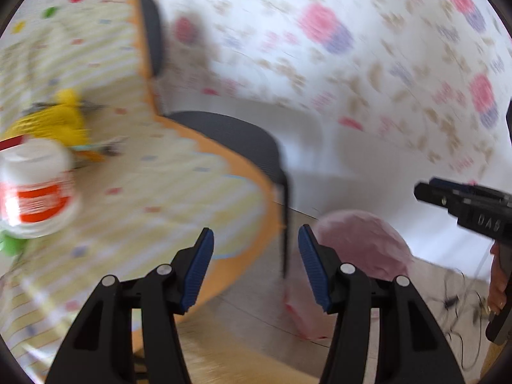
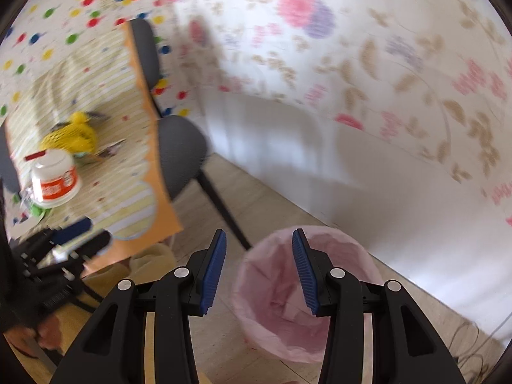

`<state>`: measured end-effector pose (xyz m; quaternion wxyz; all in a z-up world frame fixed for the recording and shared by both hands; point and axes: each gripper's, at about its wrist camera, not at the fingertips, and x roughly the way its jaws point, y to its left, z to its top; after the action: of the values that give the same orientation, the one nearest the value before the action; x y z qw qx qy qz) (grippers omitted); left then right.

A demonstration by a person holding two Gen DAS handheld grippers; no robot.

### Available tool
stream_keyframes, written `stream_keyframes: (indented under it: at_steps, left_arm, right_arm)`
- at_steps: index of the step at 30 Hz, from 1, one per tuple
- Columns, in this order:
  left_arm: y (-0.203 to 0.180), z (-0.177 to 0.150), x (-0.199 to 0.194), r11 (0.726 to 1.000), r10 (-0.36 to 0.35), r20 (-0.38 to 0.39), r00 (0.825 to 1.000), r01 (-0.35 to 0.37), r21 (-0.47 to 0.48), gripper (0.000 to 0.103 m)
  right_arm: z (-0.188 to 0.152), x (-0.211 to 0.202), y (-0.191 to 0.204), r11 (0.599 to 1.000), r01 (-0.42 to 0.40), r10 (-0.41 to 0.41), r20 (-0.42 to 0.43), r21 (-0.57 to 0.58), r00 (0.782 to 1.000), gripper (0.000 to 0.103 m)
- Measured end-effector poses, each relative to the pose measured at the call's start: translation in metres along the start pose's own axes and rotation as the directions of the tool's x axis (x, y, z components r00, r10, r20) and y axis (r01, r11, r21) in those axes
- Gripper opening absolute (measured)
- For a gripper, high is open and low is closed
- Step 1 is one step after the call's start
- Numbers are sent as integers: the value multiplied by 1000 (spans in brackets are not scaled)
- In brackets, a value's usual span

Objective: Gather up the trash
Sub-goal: 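Open the right tool over the bin while the left tool releases the foam block, then move both tools back toward the chair seat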

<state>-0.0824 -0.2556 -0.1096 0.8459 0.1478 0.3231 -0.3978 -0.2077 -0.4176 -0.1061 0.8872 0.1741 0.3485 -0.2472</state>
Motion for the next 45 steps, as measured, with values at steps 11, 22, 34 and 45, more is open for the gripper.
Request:
stream_keyframes:
  at_steps: [11,22,34,45]
  left_arm:
    - [96,-27,-69,967,206,22,978,-200,-160,54]
    - [157,-56,-78,905,296,-26,955,-289,-311,54]
    - [145,-51,-55,906,294,-35,955,-290,-307,54]
    - [140,-48,-53,904,306,-50,951,-306,-297,54]
  right_arm:
    - [4,9,93,980,-131,131,-7,-153,991,31]
    - [-9,70,101,985,-60,50,-64,-159,997,31]
    - [-89,182,43,993,47,-68,-206,-106,976,29]
    - [-113,209,43,988,55,-91,-250,-146,964,16]
